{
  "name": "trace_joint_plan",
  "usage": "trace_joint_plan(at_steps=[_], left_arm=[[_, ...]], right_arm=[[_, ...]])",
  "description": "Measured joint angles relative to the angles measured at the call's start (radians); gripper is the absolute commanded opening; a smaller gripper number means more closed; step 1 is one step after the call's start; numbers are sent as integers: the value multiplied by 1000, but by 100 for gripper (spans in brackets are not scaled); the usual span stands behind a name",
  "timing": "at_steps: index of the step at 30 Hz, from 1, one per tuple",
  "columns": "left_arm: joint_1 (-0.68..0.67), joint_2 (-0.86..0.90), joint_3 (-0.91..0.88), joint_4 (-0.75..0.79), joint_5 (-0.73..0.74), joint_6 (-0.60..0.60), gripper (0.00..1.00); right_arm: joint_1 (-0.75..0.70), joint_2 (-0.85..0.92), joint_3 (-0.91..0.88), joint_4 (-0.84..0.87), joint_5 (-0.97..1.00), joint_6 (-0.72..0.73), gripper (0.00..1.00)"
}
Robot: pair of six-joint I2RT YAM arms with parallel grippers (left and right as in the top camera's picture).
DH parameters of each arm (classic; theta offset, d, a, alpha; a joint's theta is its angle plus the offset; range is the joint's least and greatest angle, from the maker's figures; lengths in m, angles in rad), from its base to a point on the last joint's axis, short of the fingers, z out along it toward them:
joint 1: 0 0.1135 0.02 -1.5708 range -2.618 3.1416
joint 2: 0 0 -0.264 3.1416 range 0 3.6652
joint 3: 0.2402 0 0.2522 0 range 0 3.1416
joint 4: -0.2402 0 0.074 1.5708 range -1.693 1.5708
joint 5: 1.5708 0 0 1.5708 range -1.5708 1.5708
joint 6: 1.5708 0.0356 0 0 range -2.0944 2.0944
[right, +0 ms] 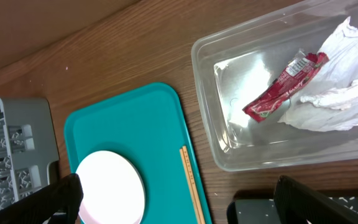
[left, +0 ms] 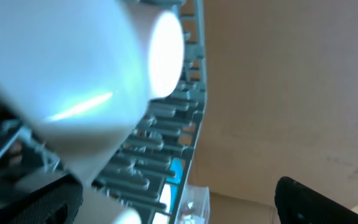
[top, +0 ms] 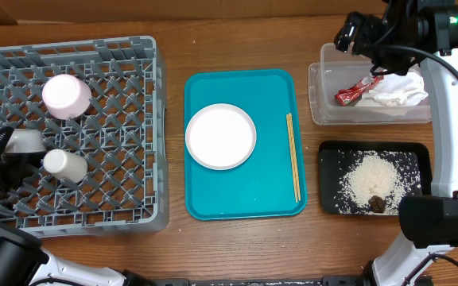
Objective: Sort waste into correct bins and load items into the dishwasher
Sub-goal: 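Lower the grey bowl into the rack and open the left gripper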
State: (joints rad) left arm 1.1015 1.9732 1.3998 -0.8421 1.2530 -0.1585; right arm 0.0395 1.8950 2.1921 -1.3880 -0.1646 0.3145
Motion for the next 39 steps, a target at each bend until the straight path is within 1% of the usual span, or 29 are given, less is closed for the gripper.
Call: trace_joint_plan(at_steps=[2,6,9,10,12,13,14,16,19,22,23,26,30,34,39], left_arm=[[0,0,3,-49,-40,-1,100],[0,-2,39,-172,-198,0,100],[1,-27,88,-250,-345,-3,86],[1,-41,109,-274,-388,-5,77],[1,-78,156,-301,-449,-23,29],[1,-95,177,-309,-469,-25,10],[1,-119,200,-311,-486,-29,4],[0,-164,237,-306,-517,-49,4],[-14,-229,270,-241,-580,-78,4],[-67,-251,279,-200,-678,-89,4],[-95,-250,279,-190,-733,-96,4],[-191,-219,278,-162,-866,-101,4],[-294,-127,276,-147,-988,-102,4],[-314,-30,271,-142,-1069,-106,4],[-291,-6,265,-149,-1138,-119,4]], right_arm=[[0,0,0,0,0,0,100],[0,0,0,0,0,0,100],[0,0,0,0,0,0,100],[0,0,0,-1,0,0,100],[0,0,0,0,0,0,100],[0,0,0,0,0,0,100],[0,0,0,0,0,0,100],[0,0,0,0,0,0,100],[0,0,0,-1,0,0,100],[0,0,0,0,0,0,100],[0,0,0,0,0,0,100],[0,0,0,0,0,0,100],[0,0,0,0,0,0,100],[0,0,0,0,0,0,100],[0,0,0,0,0,0,100]])
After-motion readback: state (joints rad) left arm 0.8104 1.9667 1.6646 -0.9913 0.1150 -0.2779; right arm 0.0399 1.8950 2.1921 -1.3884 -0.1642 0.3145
